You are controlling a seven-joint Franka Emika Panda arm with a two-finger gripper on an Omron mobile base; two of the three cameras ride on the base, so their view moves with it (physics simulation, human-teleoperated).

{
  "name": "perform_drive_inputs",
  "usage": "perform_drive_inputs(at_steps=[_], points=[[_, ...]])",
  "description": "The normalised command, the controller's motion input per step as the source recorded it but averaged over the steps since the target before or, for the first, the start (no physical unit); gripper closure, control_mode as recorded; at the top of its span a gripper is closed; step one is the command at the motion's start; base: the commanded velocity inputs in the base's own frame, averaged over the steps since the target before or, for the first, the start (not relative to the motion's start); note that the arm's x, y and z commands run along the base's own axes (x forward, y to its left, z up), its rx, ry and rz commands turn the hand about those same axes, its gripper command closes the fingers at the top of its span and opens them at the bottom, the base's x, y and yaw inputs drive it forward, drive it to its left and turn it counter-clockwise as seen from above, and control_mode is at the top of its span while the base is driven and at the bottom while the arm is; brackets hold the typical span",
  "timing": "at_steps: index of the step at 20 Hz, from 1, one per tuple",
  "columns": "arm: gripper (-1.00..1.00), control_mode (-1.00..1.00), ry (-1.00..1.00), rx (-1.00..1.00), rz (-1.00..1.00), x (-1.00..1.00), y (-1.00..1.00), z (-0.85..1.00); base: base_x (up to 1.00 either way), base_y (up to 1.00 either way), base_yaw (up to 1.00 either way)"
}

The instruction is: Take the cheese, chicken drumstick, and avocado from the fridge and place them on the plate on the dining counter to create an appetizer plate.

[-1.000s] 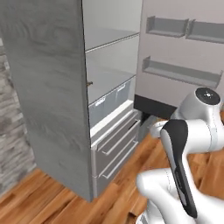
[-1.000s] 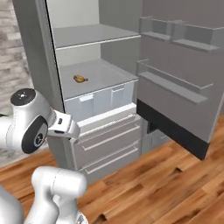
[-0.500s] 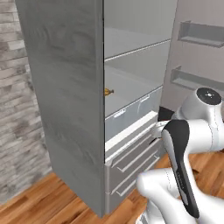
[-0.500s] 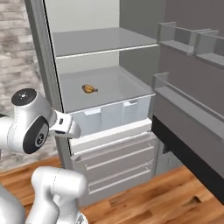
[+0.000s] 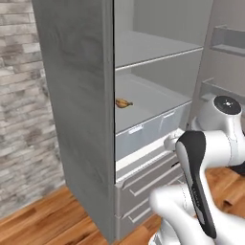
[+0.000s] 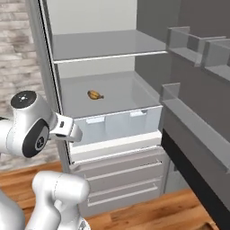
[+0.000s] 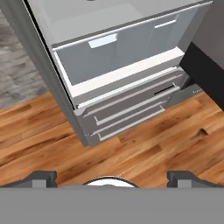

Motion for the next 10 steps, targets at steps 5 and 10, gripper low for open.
perform_drive_inputs(at_steps=[5,10], points=[[-1.0,1.0,0.0,0.0,0.0,0.0,0.0,0.0,0.18,-0.49,0.28],[-1.0,1.0,0.0,0.0,0.0,0.0,0.0,0.0,0.15,-0.54,0.27]])
